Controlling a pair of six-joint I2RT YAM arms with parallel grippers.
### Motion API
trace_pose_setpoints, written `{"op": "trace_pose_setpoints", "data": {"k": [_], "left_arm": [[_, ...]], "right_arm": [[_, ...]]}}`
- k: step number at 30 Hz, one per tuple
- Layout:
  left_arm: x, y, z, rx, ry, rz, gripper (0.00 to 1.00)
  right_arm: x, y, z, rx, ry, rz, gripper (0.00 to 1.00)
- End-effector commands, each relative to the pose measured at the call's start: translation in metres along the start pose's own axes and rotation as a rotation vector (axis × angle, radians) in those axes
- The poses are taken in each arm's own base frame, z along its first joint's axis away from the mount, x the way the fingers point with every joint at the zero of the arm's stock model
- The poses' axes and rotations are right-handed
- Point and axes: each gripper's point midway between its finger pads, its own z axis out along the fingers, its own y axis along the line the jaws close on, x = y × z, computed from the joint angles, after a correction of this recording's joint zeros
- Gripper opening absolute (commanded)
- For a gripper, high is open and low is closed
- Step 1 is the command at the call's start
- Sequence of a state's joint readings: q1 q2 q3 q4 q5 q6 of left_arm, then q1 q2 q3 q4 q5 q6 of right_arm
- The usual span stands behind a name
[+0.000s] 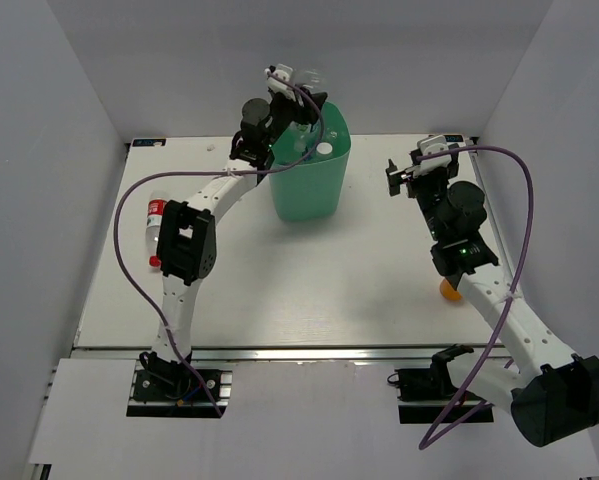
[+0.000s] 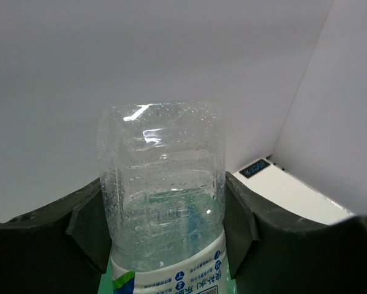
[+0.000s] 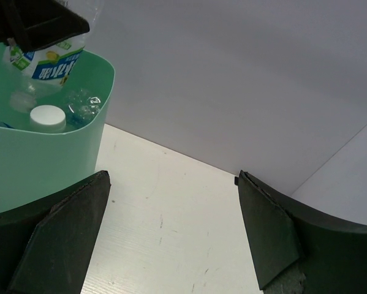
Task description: Put the plastic bottles in the bin
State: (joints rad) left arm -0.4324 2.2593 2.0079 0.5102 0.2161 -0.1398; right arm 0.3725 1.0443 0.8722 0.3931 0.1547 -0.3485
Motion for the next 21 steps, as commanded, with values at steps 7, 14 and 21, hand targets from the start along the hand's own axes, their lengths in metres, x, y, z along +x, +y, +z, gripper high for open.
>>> {"op": "trace_pose_setpoints", "data": {"k": [7, 14, 21], "left_arm": [[-0.065, -0.022, -0.044, 0.044, -0.117, 0.087, 0.98], [-0.097, -0.027, -0.049, 0.038, -0.149, 0.044, 0.98], [-0.151, -0.005, -0.066, -0.162, -0.116, -0.021, 0.98]], "right_arm": [[-0.007, -0.005, 0.005, 0.016, -0.035, 0.005, 0.89], [-0.008, -0.001, 0.006, -0.007, -0.027, 0.026, 0.89], [0.003, 0.008, 0.006, -0.046, 0.067, 0.097, 0.89]]}}
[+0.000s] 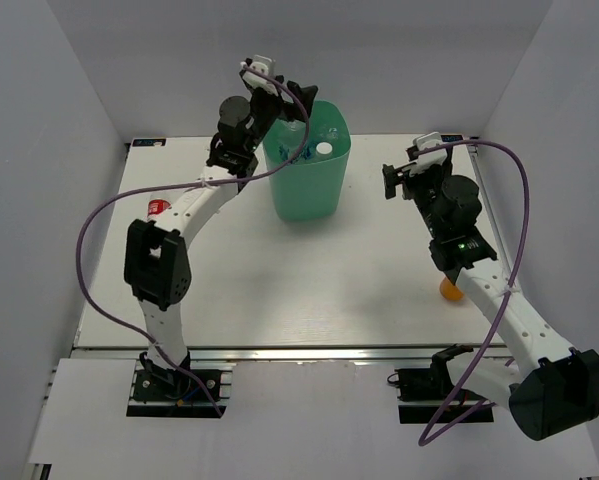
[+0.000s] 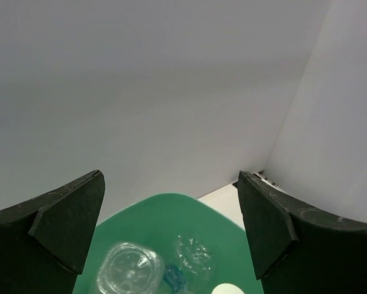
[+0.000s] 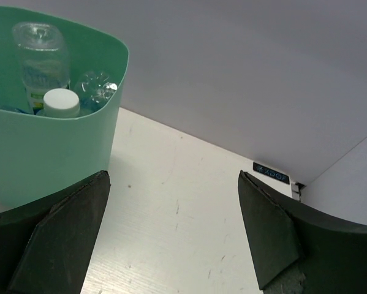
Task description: Put the plastic bottles in the bin
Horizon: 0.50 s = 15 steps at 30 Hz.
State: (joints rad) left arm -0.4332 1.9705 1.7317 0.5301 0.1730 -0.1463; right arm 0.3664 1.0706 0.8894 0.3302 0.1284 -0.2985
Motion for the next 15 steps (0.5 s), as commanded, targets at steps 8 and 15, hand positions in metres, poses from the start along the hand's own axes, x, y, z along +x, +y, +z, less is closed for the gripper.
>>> {"op": "trace_pose_setpoints", "data": {"k": [8, 15], "left_arm": [[-0.048, 0.125, -0.151, -0.634, 0.331, -0.048, 0.98], [0.041, 0.203, -0.301, -0.937, 0.683, -0.124, 0.98]], "right_arm": [[-0.001, 0.002, -0.001, -0.005, 0.049, 0.12, 0.89], [-0.007, 0.01, 0.0, -0.044, 0.043, 0.211, 0.89]]}}
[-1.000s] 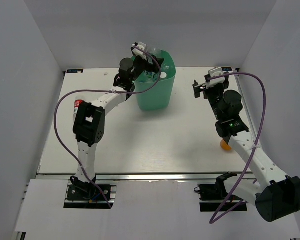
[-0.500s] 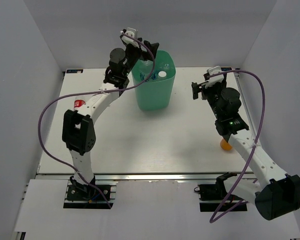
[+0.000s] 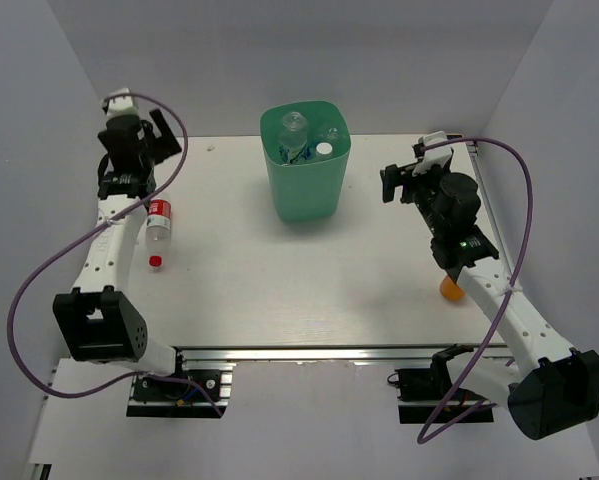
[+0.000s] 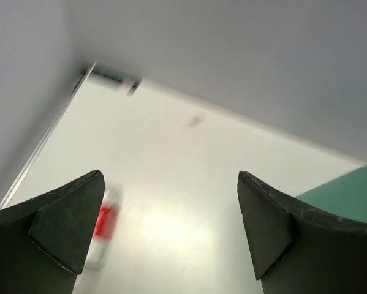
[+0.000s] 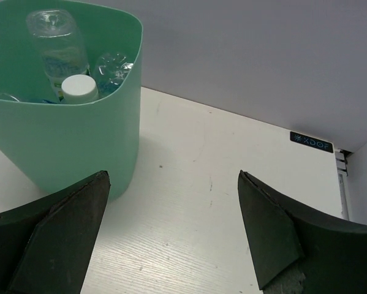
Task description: Put the plastic bottles in the bin
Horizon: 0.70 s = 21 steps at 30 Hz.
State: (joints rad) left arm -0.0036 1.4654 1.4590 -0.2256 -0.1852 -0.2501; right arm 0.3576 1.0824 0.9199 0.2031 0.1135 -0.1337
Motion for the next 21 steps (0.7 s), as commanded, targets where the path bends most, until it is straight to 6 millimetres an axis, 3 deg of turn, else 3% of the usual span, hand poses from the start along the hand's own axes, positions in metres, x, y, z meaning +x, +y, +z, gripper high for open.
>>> {"op": "trace_pose_setpoints", "data": {"k": [1, 4, 8, 12, 17, 21], "left_arm": [[0.12, 0.051, -0.004, -0.128, 0.365, 0.068, 0.98], [0.163, 0.077, 0.007, -0.132, 0.496, 0.016, 0.98], [0.186, 0.117, 0.019, -0.174, 0.565, -0.057, 0.98], [0.215, 0.122, 0.025, -0.105, 0.64, -0.031, 0.98], [0.264, 0.146, 0.027, -0.161, 0.72, 0.037, 0.98], [0.285, 0.151, 0.037, -0.155, 0.772, 0.056, 0.98]], "right_arm": [[-0.024, 0.003, 0.001, -0.025, -0.051, 0.064, 0.89], [-0.016, 0.005, 0.005, -0.033, -0.01, 0.068, 0.89], [-0.011, 0.014, 0.004, -0.084, 0.008, 0.066, 0.89], [-0.006, 0.016, 0.004, -0.096, 0.02, 0.062, 0.89], [-0.003, 0.015, 0.001, -0.094, 0.028, 0.058, 0.89], [-0.005, 0.015, 0.002, -0.093, 0.025, 0.056, 0.89]]}}
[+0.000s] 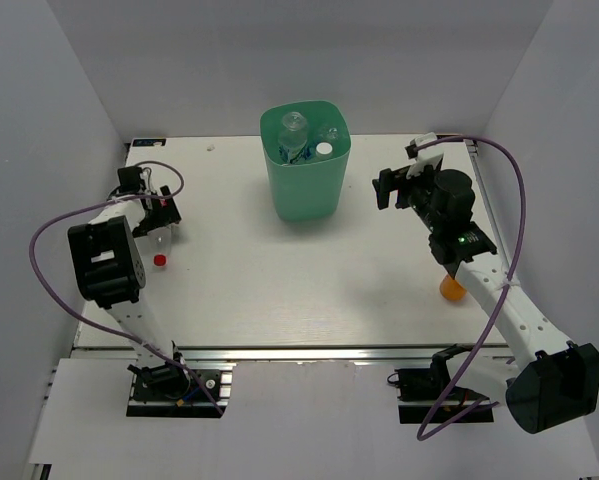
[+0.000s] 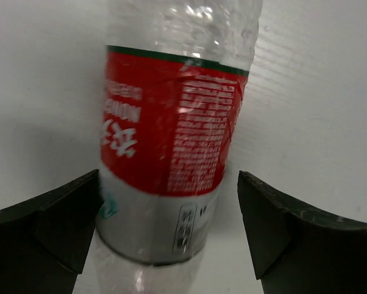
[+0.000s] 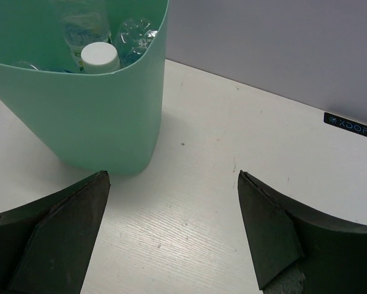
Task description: Put the plastic bottles in the bin
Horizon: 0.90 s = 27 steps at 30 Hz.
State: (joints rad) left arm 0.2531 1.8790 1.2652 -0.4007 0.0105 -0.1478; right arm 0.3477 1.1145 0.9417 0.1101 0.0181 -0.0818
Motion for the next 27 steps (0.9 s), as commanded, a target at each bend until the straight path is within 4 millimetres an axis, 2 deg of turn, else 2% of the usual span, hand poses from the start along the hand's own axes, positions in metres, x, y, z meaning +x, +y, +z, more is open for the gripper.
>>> {"op": "trace_pose_setpoints", "data": {"k": [1, 4, 5, 7, 8, 10, 12, 13, 14, 16, 17, 18, 19, 21, 22, 23, 24, 25, 26, 27], "left_arm": [[0.0, -0.003, 0.014, 0.022, 0.014, 0.058, 0.98], [-0.005, -0.015, 0.013, 0.088, 0.011, 0.07, 0.97], [-0.008, -0.018, 0.011, 0.107, -0.002, 0.068, 0.9], [-0.027, -0.026, -0.003, 0.138, -0.06, 0.061, 0.83], [-0.033, -0.031, -0.009, 0.164, -0.077, 0.057, 0.72], [-0.053, -0.04, -0.027, 0.201, -0.124, 0.043, 0.66], [-0.078, -0.061, -0.058, 0.299, -0.208, 0.041, 0.57], [-0.088, -0.072, -0.072, 0.35, -0.242, 0.027, 0.56], [-0.099, -0.095, -0.1, 0.44, -0.298, 0.05, 0.55], [-0.128, -0.127, -0.139, 0.529, -0.418, 0.055, 0.53], [-0.135, -0.158, -0.168, 0.603, -0.48, 0.096, 0.57], [-0.147, -0.178, -0.191, 0.668, -0.547, 0.118, 0.6], [-0.161, -0.2, -0.221, 0.738, -0.603, 0.133, 0.58], [-0.159, -0.257, -0.261, 0.883, -0.635, 0.201, 0.54], [-0.161, -0.275, -0.28, 0.94, -0.656, 0.207, 0.54], [-0.165, -0.301, -0.313, 1.017, -0.709, 0.231, 0.57], [-0.175, -0.315, -0.327, 1.072, -0.761, 0.217, 0.6], [-0.17, -0.331, -0.342, 1.171, -0.723, 0.194, 0.59], [-0.178, -0.346, -0.364, 1.289, -0.725, 0.172, 0.57], [-0.183, -0.352, -0.373, 1.333, -0.75, 0.152, 0.54]], "right_arm": [[-0.027, -0.002, -0.003, 0.001, -0.069, -0.003, 0.89], [-0.025, 0.004, -0.004, -0.036, -0.067, -0.008, 0.89], [-0.023, 0.006, -0.003, -0.044, -0.063, -0.007, 0.89], [-0.024, 0.008, -0.003, -0.059, -0.066, -0.007, 0.89], [-0.024, 0.009, -0.003, -0.063, -0.063, -0.008, 0.89], [-0.025, 0.01, -0.005, -0.067, -0.064, -0.012, 0.89], [-0.027, 0.008, -0.006, -0.062, -0.073, -0.015, 0.89], [-0.029, 0.009, -0.008, -0.064, -0.082, -0.016, 0.89], [-0.028, 0.009, -0.009, -0.064, -0.084, -0.016, 0.89], [-0.032, 0.009, -0.013, -0.059, -0.099, -0.016, 0.89], [-0.032, 0.008, -0.014, -0.058, -0.102, -0.018, 0.89], [-0.031, 0.008, -0.014, -0.057, -0.102, -0.021, 0.89], [-0.031, 0.008, -0.016, -0.055, -0.1, -0.019, 0.89], [-0.031, 0.006, -0.017, -0.047, -0.096, -0.018, 0.89], [-0.032, 0.005, -0.018, -0.038, -0.098, -0.018, 0.89], [-0.032, 0.004, -0.019, -0.035, -0.1, -0.018, 0.89], [-0.032, 0.004, -0.02, -0.033, -0.101, -0.018, 0.89], [-0.034, 0.004, -0.023, -0.031, -0.109, -0.02, 0.89], [-0.036, 0.003, -0.025, -0.028, -0.115, -0.027, 0.89], [-0.036, 0.003, -0.026, -0.028, -0.116, -0.027, 0.89]]}}
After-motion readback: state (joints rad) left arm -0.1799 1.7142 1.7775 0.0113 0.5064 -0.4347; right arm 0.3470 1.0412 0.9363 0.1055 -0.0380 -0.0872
